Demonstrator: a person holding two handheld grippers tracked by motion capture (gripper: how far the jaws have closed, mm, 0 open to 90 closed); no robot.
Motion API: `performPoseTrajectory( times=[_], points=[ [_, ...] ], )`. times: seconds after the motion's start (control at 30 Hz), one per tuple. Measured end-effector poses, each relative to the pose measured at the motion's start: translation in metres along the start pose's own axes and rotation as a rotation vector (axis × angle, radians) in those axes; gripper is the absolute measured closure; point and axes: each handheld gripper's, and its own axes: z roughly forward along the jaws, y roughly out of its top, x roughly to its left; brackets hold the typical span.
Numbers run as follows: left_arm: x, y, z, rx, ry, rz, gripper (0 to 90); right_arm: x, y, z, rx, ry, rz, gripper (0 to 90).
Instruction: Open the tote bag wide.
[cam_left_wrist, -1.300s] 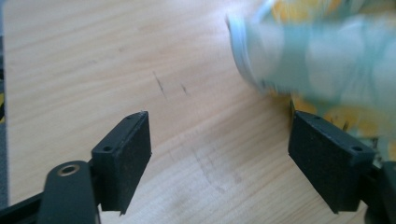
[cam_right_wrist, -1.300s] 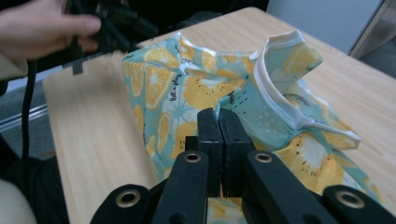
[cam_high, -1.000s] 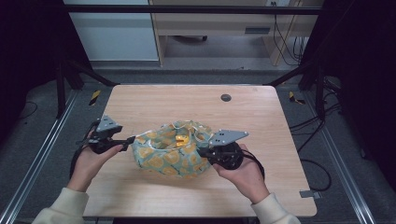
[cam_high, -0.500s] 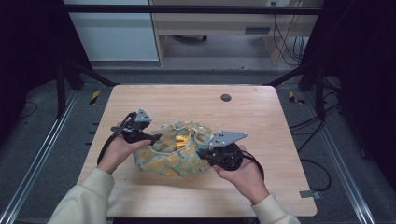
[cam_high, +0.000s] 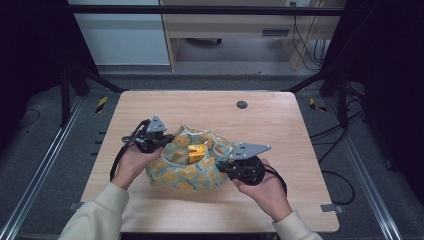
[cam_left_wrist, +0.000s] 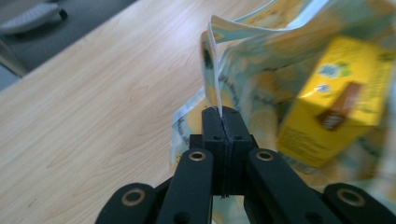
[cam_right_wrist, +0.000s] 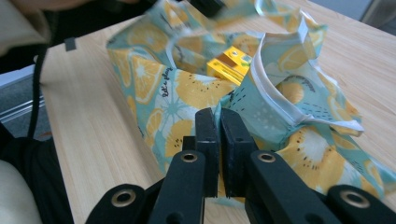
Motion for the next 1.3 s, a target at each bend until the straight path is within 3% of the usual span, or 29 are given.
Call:
performPoseTrajectory(
  times=[0.03, 0.07, 0.17, 0.2, 0.47, 0.6, 0.8, 1.03, 1.3],
  points=[
    [0.000, 0.000, 0.000, 0.000, 0.000, 0.000, 89.8, 0.000, 0.000, 0.000, 0.000, 0.000, 0.000, 86.8],
    [-0.007, -0.001, -0.016, -0.029, -0.015, 0.013, 89.9, -0.001, -0.004, -0.001, 0.001, -0.009, 0.009, 86.5],
    [-0.015, -0.005, -0.031, -0.049, -0.034, 0.024, 89.9, -0.001, -0.010, -0.002, 0.007, -0.020, 0.016, 86.4],
    [-0.020, -0.009, -0.040, -0.065, -0.065, 0.016, 90.0, -0.001, -0.014, -0.001, 0.015, -0.027, 0.017, 85.6],
    [-0.041, -0.025, -0.063, -0.091, -0.128, 0.036, 90.0, 0.000, -0.022, 0.000, 0.037, -0.038, 0.029, 75.0],
    [-0.047, -0.030, -0.066, -0.086, -0.149, 0.044, 90.0, 0.001, -0.019, -0.004, 0.031, -0.047, 0.035, 64.8],
    [-0.054, -0.038, -0.064, -0.059, -0.177, 0.050, 90.0, 0.004, -0.013, -0.012, 0.015, -0.058, 0.025, 60.3],
    [-0.063, -0.047, -0.062, -0.028, -0.205, 0.066, 90.0, -0.003, -0.004, -0.019, -0.010, -0.094, 0.028, 62.3],
    [-0.073, -0.072, -0.049, 0.030, -0.247, 0.062, 90.0, -0.019, 0.003, -0.013, -0.009, -0.142, 0.038, 70.8]
  ],
)
